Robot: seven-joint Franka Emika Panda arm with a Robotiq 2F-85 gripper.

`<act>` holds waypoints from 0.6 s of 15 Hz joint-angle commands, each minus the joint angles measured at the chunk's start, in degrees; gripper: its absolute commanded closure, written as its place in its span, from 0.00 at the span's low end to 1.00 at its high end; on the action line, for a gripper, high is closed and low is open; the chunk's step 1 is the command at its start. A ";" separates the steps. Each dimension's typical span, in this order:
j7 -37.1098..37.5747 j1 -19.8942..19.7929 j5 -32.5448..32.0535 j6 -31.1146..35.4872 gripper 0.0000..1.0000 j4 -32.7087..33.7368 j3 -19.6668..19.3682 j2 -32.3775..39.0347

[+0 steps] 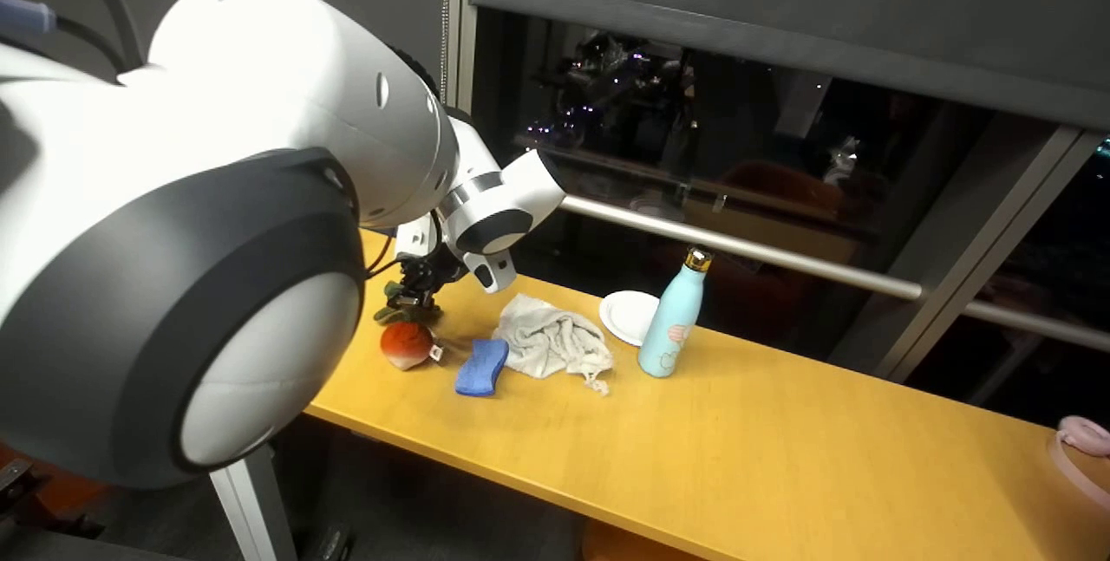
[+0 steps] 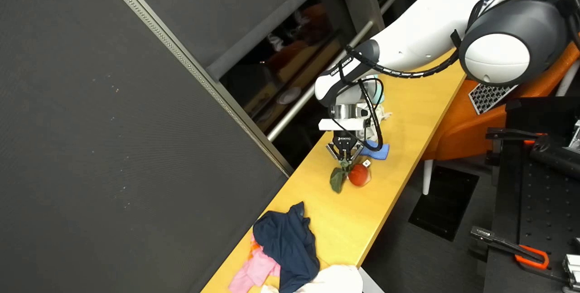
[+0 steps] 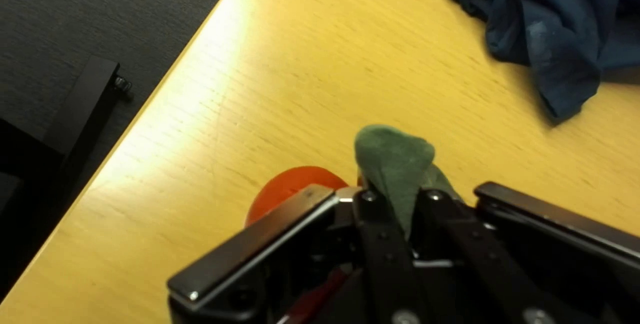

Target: Pick up the orange toy with green leaves and move it to the left of the blue object, place the green leaves facing the window

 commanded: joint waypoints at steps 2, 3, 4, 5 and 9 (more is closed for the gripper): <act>0.25 1.31 -4.77 5.72 0.98 0.65 -3.74 0.00; 0.36 1.89 -6.23 6.80 0.98 0.77 -4.38 -0.01; 0.66 2.65 -7.61 7.51 0.98 0.98 -4.90 -0.01; 0.76 3.17 -8.70 8.32 0.98 0.96 -5.17 -0.01; 1.13 4.92 -11.11 10.46 0.65 0.07 -5.58 -0.02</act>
